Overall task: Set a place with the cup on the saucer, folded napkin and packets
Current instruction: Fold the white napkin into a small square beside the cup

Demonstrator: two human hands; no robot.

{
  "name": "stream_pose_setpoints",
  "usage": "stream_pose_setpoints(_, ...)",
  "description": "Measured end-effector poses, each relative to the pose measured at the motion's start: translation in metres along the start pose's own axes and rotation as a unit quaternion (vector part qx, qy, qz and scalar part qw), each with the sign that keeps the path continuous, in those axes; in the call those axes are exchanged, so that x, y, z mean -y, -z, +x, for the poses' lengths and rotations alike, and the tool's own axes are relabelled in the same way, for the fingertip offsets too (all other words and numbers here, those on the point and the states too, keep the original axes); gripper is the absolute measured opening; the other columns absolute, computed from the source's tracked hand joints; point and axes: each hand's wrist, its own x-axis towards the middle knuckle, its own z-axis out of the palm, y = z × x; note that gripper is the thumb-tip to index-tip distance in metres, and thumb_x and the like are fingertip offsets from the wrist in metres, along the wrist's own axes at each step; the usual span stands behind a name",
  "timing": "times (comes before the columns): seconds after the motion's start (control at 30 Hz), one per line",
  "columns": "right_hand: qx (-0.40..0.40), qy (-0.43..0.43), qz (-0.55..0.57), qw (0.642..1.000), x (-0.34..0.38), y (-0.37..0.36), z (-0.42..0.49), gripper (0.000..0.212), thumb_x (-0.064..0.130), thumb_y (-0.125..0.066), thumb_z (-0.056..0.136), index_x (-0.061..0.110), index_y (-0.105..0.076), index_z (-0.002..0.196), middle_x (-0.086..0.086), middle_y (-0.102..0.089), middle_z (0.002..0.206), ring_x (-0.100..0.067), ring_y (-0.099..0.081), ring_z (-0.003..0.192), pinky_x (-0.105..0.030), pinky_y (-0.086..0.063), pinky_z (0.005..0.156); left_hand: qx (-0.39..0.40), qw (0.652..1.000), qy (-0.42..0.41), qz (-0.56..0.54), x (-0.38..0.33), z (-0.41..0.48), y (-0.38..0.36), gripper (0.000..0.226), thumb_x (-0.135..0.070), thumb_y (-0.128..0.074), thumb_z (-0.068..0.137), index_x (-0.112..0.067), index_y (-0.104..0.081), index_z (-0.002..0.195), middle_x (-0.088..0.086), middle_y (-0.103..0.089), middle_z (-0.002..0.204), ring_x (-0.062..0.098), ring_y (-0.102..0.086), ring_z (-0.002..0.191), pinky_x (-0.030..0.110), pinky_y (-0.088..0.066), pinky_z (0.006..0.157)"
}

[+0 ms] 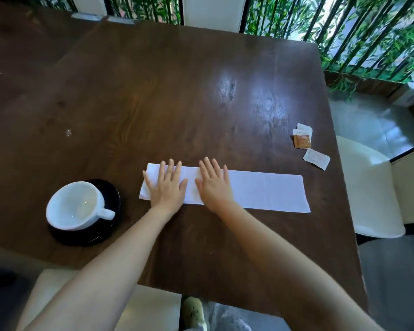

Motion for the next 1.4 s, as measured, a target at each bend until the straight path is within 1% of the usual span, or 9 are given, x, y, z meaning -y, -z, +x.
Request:
stream_pose_setpoints(0.17, -0.026, 0.016, -0.028, 0.999, -0.003, -0.022, -0.004, 0.058, 0.042, -0.019, 0.097, 0.016, -0.014, 0.149, -0.002, -0.013, 0.159, -0.020, -0.005, 0.148, -0.045, 0.003, 0.118, -0.013, 0.999, 0.032, 0.018, 0.009, -0.007, -0.015, 0.064, -0.050, -0.012, 0.093, -0.019, -0.008, 0.149, 0.001, -0.007, 0.160, 0.020, 0.000, 0.147, 0.065, 0.006, 0.109)
stream_pose_setpoints(0.3, -0.025, 0.029, -0.048, 0.998, -0.016, -0.017, -0.012, 0.063, 0.051, -0.014, 0.094, 0.022, -0.014, 0.149, 0.001, -0.013, 0.159, -0.020, -0.005, 0.148, -0.048, 0.002, 0.118, -0.039, 0.999, 0.022, 0.012, 0.011, -0.009, -0.018, 0.065, -0.049, -0.019, 0.094, -0.016, -0.013, 0.149, 0.004, -0.013, 0.159, 0.021, -0.005, 0.147, 0.063, 0.002, 0.111)
stream_pose_setpoints(0.6, -0.018, -0.070, -0.081, 0.994, -0.113, 0.003, -0.057, 0.068, 0.060, -0.003, 0.089, 0.029, 0.000, 0.149, 0.003, 0.000, 0.160, -0.019, 0.005, 0.148, -0.045, 0.004, 0.119, -0.044, 0.999, 0.023, 0.021, 0.014, -0.008, -0.020, 0.067, -0.053, -0.016, 0.093, -0.018, -0.012, 0.149, 0.003, -0.011, 0.159, 0.021, -0.004, 0.147, 0.060, 0.001, 0.112)
stream_pose_setpoints(0.77, -0.022, -0.136, -0.065, 0.988, -0.153, 0.015, -0.079, 0.067, 0.057, -0.014, 0.092, 0.025, 0.002, 0.149, 0.002, 0.003, 0.160, -0.020, 0.004, 0.148, -0.043, 0.000, 0.121, -0.030, 0.999, 0.026, 0.022, 0.015, -0.007, -0.020, 0.068, -0.054, -0.014, 0.092, -0.018, -0.009, 0.149, 0.002, -0.008, 0.160, 0.020, -0.002, 0.147, 0.061, -0.001, 0.112)
stream_pose_setpoints(0.9, -0.033, -0.162, -0.062, 0.984, -0.151, 0.020, -0.082, 0.065, 0.052, -0.019, 0.095, 0.022, -0.002, 0.150, 0.001, 0.000, 0.160, -0.019, 0.002, 0.148, -0.041, 0.004, 0.119, -0.013, 0.999, 0.031, 0.025, 0.015, -0.006, -0.019, 0.068, -0.055, -0.009, 0.091, -0.020, -0.002, 0.149, 0.000, -0.002, 0.160, 0.018, 0.003, 0.147, 0.060, 0.001, 0.112)
stream_pose_setpoints(1.0, -0.072, -0.225, -0.013, 0.972, -0.144, 0.030, -0.084, 0.060, 0.040, -0.031, 0.097, 0.013, -0.015, 0.148, -0.006, -0.012, 0.159, -0.023, -0.009, 0.147, -0.043, -0.010, 0.119, 0.003, 0.999, 0.035, 0.029, 0.015, -0.004, -0.018, 0.070, -0.058, -0.006, 0.090, -0.020, 0.002, 0.149, 0.000, 0.003, 0.160, 0.019, 0.007, 0.147, 0.060, 0.005, 0.112)
stream_pose_setpoints(1.13, -0.114, -0.348, 0.068, 0.928, -0.145, 0.052, -0.088, 0.053, 0.022, -0.052, 0.089, 0.002, -0.035, 0.135, -0.022, -0.037, 0.142, -0.040, -0.034, 0.129, -0.049, -0.035, 0.104, 0.011, 0.999, 0.024, 0.037, 0.013, -0.005, -0.011, 0.071, -0.059, -0.010, 0.091, -0.020, 0.002, 0.149, 0.003, 0.004, 0.160, 0.021, 0.009, 0.146, 0.061, 0.010, 0.110)
stream_pose_setpoints(1.3, -0.053, -0.436, 0.231, 0.868, -0.170, 0.077, -0.077, 0.045, 0.015, -0.061, 0.082, -0.003, -0.046, 0.121, -0.021, -0.045, 0.127, -0.040, -0.052, 0.109, -0.041, -0.044, 0.086, 0.001, 0.998, -0.049, 0.027, -0.010, -0.019, -0.001, 0.066, -0.053, -0.016, 0.094, -0.020, -0.002, 0.150, 0.003, 0.004, 0.160, 0.020, 0.010, 0.146, 0.054, 0.014, 0.112)
stream_pose_setpoints(1.4, 0.003, -0.455, 0.289, 0.842, -0.180, 0.090, -0.069, 0.040, 0.014, -0.062, 0.080, -0.007, -0.055, 0.113, -0.019, -0.056, 0.088, -0.033, -0.056, 0.074, -0.033, -0.044, 0.062, 0.037, 0.996, -0.083, 0.017, -0.026, -0.030, -0.003, 0.065, -0.053, -0.016, 0.094, -0.023, 0.001, 0.149, 0.000, 0.008, 0.160, 0.018, 0.013, 0.146, 0.048, 0.017, 0.112)
